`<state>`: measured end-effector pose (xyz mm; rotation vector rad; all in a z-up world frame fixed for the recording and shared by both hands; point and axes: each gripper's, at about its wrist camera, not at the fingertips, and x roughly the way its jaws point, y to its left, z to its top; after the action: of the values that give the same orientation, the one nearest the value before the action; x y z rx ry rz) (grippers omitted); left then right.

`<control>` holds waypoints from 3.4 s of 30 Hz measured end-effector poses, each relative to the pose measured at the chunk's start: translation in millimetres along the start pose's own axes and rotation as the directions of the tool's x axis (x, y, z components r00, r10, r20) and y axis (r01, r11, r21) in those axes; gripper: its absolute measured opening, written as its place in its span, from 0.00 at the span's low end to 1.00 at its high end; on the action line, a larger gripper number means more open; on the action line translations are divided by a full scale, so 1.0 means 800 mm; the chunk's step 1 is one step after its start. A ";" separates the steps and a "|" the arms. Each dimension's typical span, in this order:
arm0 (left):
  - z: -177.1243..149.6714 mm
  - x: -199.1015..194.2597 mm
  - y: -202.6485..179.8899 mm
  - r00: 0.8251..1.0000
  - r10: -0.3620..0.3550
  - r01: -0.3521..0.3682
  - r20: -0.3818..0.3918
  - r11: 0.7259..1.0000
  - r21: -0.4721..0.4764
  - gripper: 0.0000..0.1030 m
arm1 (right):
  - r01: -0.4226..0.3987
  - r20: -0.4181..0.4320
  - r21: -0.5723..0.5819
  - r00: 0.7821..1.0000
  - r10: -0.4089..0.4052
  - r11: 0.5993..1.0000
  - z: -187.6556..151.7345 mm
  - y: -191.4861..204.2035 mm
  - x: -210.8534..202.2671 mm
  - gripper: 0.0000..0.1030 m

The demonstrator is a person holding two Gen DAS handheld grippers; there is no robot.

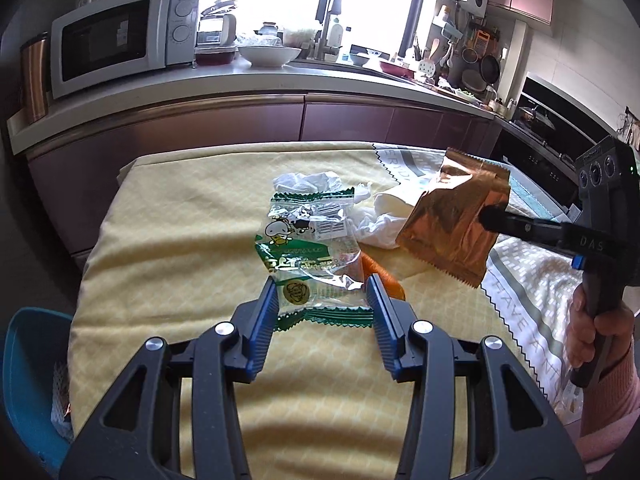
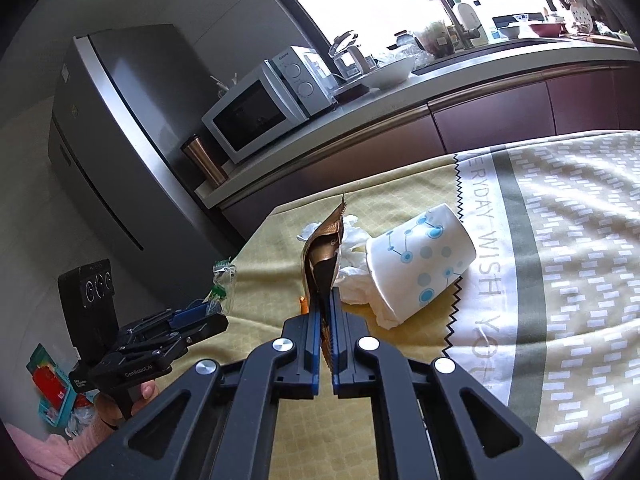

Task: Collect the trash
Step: 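Grasp the brown foil wrapper with the right tool while the left grasps the green-printed snack bag, then lift both wrappers and carry them over the blue bin, then open both tools to drop the wrappers into the blue bin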

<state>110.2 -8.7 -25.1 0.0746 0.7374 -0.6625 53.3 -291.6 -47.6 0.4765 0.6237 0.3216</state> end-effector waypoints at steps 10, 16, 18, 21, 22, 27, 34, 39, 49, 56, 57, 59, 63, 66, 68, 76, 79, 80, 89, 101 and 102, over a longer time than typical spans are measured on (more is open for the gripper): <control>-0.028 -0.041 0.021 0.999 0.039 -0.039 0.016 0.999 -0.026 0.43 | -0.065 -0.014 -0.042 0.998 0.064 0.997 -0.004 0.038 0.008 0.03; -0.040 -0.059 0.035 0.998 0.064 -0.063 0.024 0.997 -0.047 0.43 | -0.115 -0.054 -0.053 0.992 0.112 0.992 -0.014 0.065 0.027 0.03; -0.044 -0.065 0.039 0.997 0.077 -0.075 0.026 0.996 -0.052 0.43 | -0.130 -0.066 -0.059 0.990 0.126 0.990 -0.017 0.073 0.034 0.03; -0.050 -0.075 0.048 0.996 0.088 -0.085 0.032 0.994 -0.070 0.43 | -0.150 -0.082 -0.069 0.986 0.144 0.986 -0.020 0.085 0.042 0.03; -0.052 -0.078 0.051 0.995 0.092 -0.089 0.036 0.993 -0.077 0.43 | -0.156 -0.088 -0.071 0.985 0.150 0.985 -0.021 0.089 0.045 0.03; -0.060 -0.094 0.065 0.992 0.118 -0.113 0.044 0.989 -0.097 0.43 | -0.182 -0.113 -0.088 0.979 0.172 0.979 -0.026 0.105 0.058 0.03; -0.072 -0.109 0.083 0.987 0.154 -0.146 0.047 0.980 -0.131 0.43 | -0.216 -0.142 -0.101 0.969 0.201 0.971 -0.030 0.125 0.073 0.03; -0.080 -0.119 0.097 0.982 0.183 -0.174 0.047 0.973 -0.153 0.43 | -0.239 -0.166 -0.112 0.962 0.219 0.965 -0.031 0.139 0.085 0.03; -0.089 -0.140 0.124 0.971 0.235 -0.220 0.055 0.956 -0.193 0.43 | -0.294 -0.213 -0.146 0.942 0.260 0.945 -0.032 0.174 0.113 0.03; -0.095 -0.154 0.143 0.961 0.272 -0.254 0.057 0.943 -0.216 0.43 | -0.331 -0.245 -0.166 0.926 0.286 0.929 -0.030 0.196 0.137 0.03; -0.096 -0.156 0.147 0.959 0.278 -0.259 0.056 0.940 -0.221 0.43 | -0.335 -0.249 -0.169 0.924 0.289 0.927 -0.029 0.199 0.141 0.03; -0.097 -0.160 0.150 0.956 0.289 -0.270 0.057 0.936 -0.225 0.43 | -0.344 -0.258 -0.172 0.920 0.295 0.923 -0.029 0.205 0.147 0.03; -0.098 -0.168 0.160 0.946 0.317 -0.295 0.061 0.926 -0.235 0.43 | -0.365 -0.273 -0.182 0.911 0.310 0.913 -0.029 0.219 0.158 0.03; -0.099 -0.173 0.168 0.937 0.343 -0.318 0.067 0.917 -0.241 0.43 | -0.382 -0.286 -0.196 0.903 0.320 0.903 -0.029 0.229 0.164 0.03; -0.099 -0.176 0.174 0.932 0.356 -0.330 0.067 0.911 -0.245 0.43 | -0.393 -0.294 -0.200 0.898 0.327 0.897 -0.028 0.237 0.169 0.03; -0.101 -0.187 0.202 0.910 0.411 -0.381 0.059 0.884 -0.270 0.43 | -0.420 -0.324 -0.214 0.882 0.342 0.882 -0.029 0.264 0.192 0.03; -0.103 -0.188 0.213 0.906 0.420 -0.388 0.056 0.875 -0.288 0.43 | -0.432 -0.323 -0.213 0.877 0.354 0.876 -0.033 0.271 0.202 0.03; -0.104 -0.188 0.217 0.905 0.422 -0.390 0.053 0.873 -0.293 0.43 | -0.435 -0.330 -0.209 0.874 0.356 0.876 -0.034 0.273 0.206 0.03; -0.108 -0.179 0.238 0.896 0.444 -0.417 0.020 0.855 -0.309 0.43 | -0.437 -0.363 -0.197 0.864 0.349 0.878 -0.036 0.289 0.237 0.03; -0.121 -0.156 0.263 0.891 0.453 -0.437 -0.033 0.835 -0.335 0.43 | -0.414 -0.420 -0.202 0.855 0.303 0.888 -0.034 0.316 0.278 0.03; -0.122 -0.153 0.266 0.890 0.454 -0.439 -0.041 0.832 -0.340 0.43 | -0.411 -0.424 -0.203 0.855 0.299 0.889 -0.036 0.317 0.280 0.03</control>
<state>108.7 253.9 -53.6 -0.0848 0.7510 -0.0793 170.6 27.1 -44.6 0.2441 0.8531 0.8688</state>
